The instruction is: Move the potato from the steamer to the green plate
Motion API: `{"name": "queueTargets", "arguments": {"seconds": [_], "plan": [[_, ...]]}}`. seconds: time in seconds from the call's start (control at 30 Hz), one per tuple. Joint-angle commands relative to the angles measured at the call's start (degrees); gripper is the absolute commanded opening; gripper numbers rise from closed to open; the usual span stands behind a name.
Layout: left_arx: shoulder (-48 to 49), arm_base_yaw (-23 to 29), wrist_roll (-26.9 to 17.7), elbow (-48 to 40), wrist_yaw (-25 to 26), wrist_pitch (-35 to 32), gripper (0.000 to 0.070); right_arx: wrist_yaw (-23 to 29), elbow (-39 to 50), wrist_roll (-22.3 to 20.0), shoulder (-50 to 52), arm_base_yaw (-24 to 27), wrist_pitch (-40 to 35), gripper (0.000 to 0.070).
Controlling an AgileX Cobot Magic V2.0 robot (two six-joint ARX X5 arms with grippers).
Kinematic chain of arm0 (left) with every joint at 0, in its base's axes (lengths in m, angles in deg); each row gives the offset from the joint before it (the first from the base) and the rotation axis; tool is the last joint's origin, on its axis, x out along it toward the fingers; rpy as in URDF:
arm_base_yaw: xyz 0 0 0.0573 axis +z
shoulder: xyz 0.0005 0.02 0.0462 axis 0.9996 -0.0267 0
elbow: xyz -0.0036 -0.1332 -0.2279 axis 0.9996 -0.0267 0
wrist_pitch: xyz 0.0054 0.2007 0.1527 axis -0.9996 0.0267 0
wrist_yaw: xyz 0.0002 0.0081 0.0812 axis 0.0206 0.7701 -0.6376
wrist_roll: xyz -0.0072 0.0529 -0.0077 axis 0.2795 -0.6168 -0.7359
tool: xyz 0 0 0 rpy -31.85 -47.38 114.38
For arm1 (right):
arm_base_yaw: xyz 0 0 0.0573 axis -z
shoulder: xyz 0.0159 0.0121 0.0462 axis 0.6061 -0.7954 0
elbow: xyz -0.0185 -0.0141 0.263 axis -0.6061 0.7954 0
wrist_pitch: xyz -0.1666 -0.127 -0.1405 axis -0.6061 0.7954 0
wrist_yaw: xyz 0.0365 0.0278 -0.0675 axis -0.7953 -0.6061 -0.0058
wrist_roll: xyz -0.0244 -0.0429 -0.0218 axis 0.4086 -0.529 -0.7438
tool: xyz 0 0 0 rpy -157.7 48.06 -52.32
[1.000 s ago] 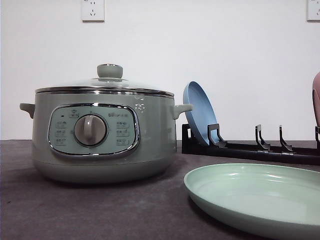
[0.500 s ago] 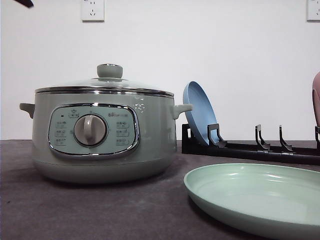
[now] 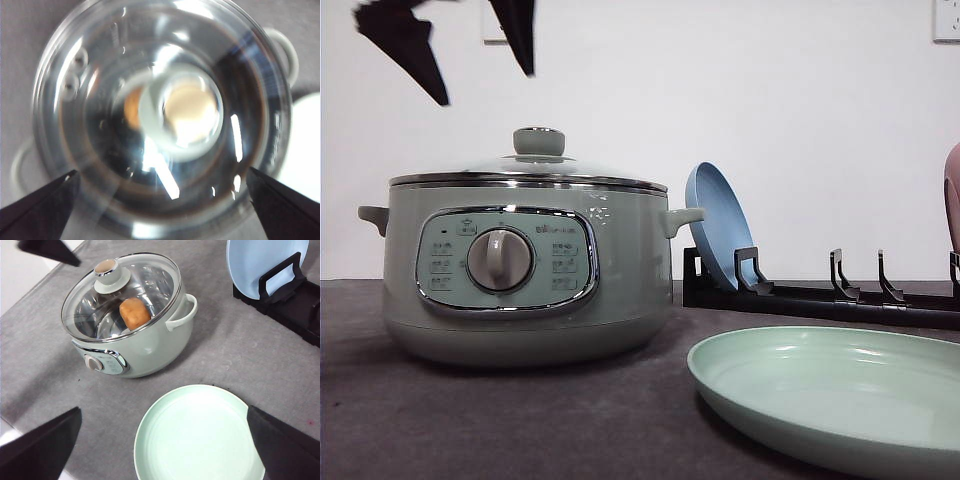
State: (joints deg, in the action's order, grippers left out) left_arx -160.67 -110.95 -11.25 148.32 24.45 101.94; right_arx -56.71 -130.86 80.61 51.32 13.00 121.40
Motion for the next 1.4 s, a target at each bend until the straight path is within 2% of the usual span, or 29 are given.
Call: {"name": "queueTargets", "arguments": {"seconds": [0.0, 0.17, 0.27, 0.73, 0.87, 1.13, 1.23, 1.37], "plan": [[-2.8, -0.6, -0.5, 3.4, -0.4, -0.2, 0.0664, 0.1, -1.1, -0.2, -0.3, -0.2, -0.8, 0.0700], [-7.3, -1.7, -0.5, 6.1, -0.4, -1.9, 0.0656, 0.3, -1.1, -1.0, -0.3, -0.2, -1.0, 0.0700], [-8.8, -2.3, -0.7, 6.3, -1.1, -3.0, 0.0622, 1.1, -1.1, -1.1, -0.3, -0.2, -1.0, 0.0700], [-10.2, -4.5, -1.6, 6.3, -1.8, -3.3, 0.0618, 1.5, -1.1, -1.3, -0.3, -0.2, -1.0, 0.0700], [-10.3, -5.2, -1.8, 6.3, -3.6, -2.9, 0.0546, 1.5, -1.1, -1.3, -0.3, -0.2, -1.0, 0.0700], [-10.5, -5.6, -2.0, 6.3, -3.9, -2.1, 0.0540, 1.5, -1.1, -1.3, -0.3, -0.2, -1.0, 0.0700], [-10.6, -5.6, -2.0, 6.3, -4.0, -2.1, 0.0469, 1.5, -1.1, -1.3, -0.3, -0.2, -1.0, 0.0700], [-10.9, -5.6, -2.0, 6.3, -4.0, -2.0, 0.0456, 1.5, -1.1, -1.3, -0.3, -0.2, -1.0, 0.0700]]}}
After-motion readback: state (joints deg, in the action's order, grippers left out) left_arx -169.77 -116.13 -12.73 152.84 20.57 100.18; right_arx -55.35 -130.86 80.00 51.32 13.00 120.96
